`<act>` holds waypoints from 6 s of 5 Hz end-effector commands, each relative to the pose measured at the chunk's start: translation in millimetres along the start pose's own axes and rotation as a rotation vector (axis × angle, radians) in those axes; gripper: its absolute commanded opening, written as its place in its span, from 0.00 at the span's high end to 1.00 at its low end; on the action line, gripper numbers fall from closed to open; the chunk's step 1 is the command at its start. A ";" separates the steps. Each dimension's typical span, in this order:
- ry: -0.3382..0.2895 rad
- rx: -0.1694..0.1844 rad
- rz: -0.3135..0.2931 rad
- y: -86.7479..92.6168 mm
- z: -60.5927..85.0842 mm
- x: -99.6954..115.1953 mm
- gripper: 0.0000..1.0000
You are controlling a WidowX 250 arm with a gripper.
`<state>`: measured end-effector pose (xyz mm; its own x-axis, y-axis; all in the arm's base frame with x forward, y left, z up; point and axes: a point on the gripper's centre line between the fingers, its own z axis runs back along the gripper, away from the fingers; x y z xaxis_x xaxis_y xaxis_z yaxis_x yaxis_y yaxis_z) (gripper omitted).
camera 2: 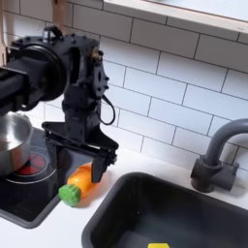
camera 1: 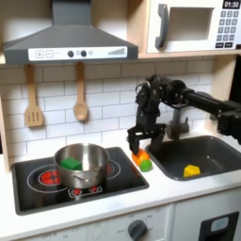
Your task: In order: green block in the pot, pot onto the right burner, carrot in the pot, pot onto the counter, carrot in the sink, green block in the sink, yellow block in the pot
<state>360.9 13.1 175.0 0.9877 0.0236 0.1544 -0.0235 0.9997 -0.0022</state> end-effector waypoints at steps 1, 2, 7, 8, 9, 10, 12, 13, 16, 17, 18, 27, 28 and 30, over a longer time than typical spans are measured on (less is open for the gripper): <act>0.035 0.004 -0.004 1.2 -13.4 -2.1 0.00; 0.038 0.003 -0.009 0.0 -16.0 -0.6 0.00; 0.098 0.006 -0.021 2.0 -40.5 1.5 1.00; 0.094 0.012 -0.016 1.1 -39.4 1.2 1.00; 0.072 0.013 -0.010 1.2 -31.7 4.5 1.00; 0.065 0.013 0.001 5.4 -29.6 8.1 1.00; 0.035 0.015 0.010 9.3 -9.4 10.0 1.00; 0.008 0.025 0.032 14.4 3.2 9.9 1.00; -0.059 0.072 0.178 67.1 48.7 2.0 1.00; -0.070 0.097 0.220 83.7 50.6 2.0 1.00; -0.073 0.117 0.269 102.0 48.9 1.2 1.00; -0.046 0.193 0.265 139.4 6.0 -0.6 0.00; -0.020 0.184 0.242 137.6 -0.9 -4.7 0.43; -0.020 0.185 0.231 128.1 -7.4 -4.0 1.00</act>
<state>353.7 143.4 170.8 0.9500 0.2410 0.1986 -0.2720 0.9511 0.1467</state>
